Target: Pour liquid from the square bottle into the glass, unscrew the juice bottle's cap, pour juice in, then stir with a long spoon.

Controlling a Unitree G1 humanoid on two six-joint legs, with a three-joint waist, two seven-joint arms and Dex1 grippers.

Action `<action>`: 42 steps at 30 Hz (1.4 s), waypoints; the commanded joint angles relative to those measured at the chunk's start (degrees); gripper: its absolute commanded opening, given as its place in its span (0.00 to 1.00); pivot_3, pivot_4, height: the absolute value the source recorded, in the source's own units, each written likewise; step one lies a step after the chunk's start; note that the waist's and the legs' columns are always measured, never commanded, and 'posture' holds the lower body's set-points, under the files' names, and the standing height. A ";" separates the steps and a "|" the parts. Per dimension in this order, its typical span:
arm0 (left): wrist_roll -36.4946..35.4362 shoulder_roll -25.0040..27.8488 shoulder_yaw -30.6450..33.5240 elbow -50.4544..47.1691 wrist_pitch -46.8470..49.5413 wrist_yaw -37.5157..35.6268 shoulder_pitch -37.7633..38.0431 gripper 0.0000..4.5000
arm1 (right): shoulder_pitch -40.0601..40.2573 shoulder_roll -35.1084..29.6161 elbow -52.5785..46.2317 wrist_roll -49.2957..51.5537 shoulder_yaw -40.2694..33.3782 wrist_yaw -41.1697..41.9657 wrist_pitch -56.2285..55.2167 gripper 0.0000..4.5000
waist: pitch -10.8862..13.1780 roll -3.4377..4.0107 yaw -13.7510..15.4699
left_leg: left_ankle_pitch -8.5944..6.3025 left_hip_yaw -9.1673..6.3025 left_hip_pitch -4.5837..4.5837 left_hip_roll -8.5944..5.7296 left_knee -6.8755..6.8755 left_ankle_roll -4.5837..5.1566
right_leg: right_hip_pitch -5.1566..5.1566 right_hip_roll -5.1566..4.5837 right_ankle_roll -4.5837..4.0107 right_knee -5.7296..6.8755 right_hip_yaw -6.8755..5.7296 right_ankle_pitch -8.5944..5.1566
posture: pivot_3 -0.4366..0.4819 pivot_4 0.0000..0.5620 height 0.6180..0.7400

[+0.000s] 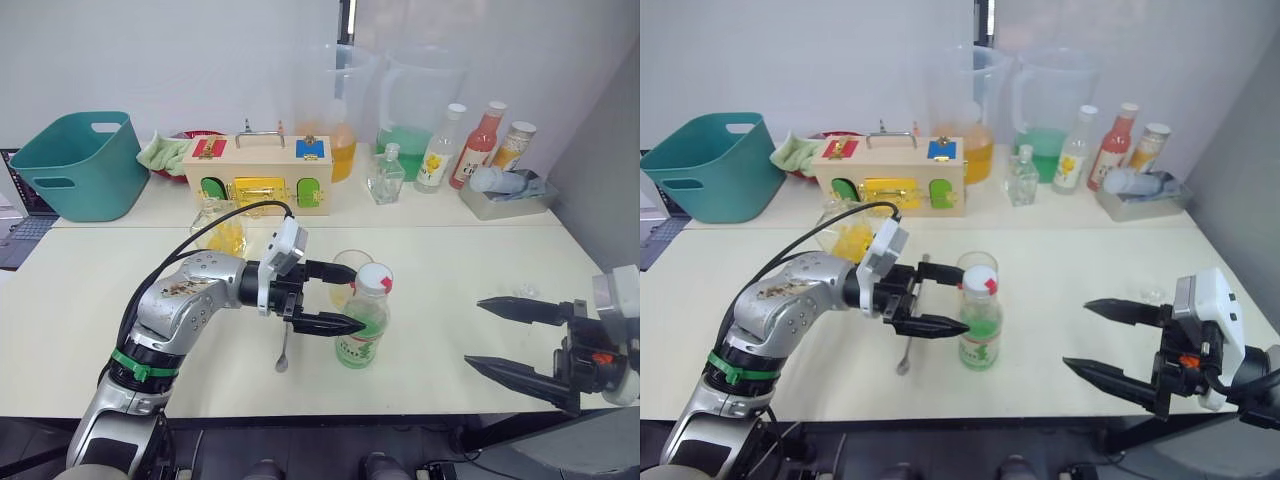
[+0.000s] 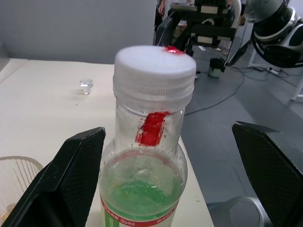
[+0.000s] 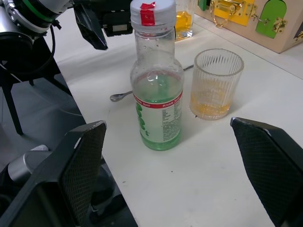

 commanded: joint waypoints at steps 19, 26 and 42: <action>6.15 -7.37 -3.54 3.19 -4.95 0.92 -3.60 0.61 | 5.49 1.87 -5.24 6.83 -6.47 -6.71 -3.81 1.00 | 0.01 -0.03 0.09 | -0.04 -0.01 0.60 -0.01 -0.04 0.06 | 0.75 0.00 0.04 -0.26 -0.01 -0.02 | 0.48 0.27 1.00; 8.95 -6.61 -4.38 6.50 -9.66 -1.56 -1.83 0.35 | 3.57 0.39 -4.36 6.75 -3.95 -7.53 -4.75 1.00 | 0.01 -0.02 0.02 | -0.04 0.00 0.68 -0.01 -0.07 0.06 | 0.83 0.00 0.05 -0.30 0.00 -0.03 | 0.48 0.27 1.00; 8.90 -5.60 -4.04 4.54 -11.39 -1.79 0.19 1.00 | -1.78 -1.34 -2.77 6.21 1.31 -8.74 -5.33 1.00 | -0.01 -0.04 0.01 | -0.04 -0.01 0.68 -0.01 -0.09 0.06 | 0.84 0.00 0.05 -0.33 0.01 -0.03 | 0.48 0.27 1.00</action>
